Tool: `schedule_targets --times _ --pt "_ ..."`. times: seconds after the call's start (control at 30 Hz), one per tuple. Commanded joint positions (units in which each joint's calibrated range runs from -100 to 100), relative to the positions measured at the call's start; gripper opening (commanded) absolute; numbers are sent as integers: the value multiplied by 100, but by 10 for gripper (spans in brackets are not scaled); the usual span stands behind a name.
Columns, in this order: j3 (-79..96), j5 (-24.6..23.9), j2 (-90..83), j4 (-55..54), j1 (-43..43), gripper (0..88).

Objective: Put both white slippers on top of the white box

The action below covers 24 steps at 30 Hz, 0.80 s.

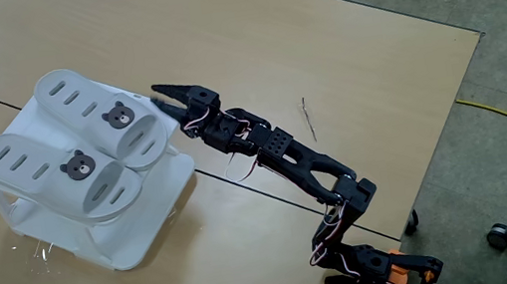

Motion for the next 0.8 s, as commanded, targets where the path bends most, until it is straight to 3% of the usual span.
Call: schedule_targets --times 0.0,0.07,0.27,0.43,0.57,0.77 --pt "-406 42 -424 -1608 47 8" --pt "-127 42 -415 -2859 47 8" --pt "1669 42 -432 -7992 55 8" --pt "2426 42 -542 -10641 47 8" --pt "3563 42 -1518 -11081 47 7" --pt "7307 42 -4521 -11081 47 7"
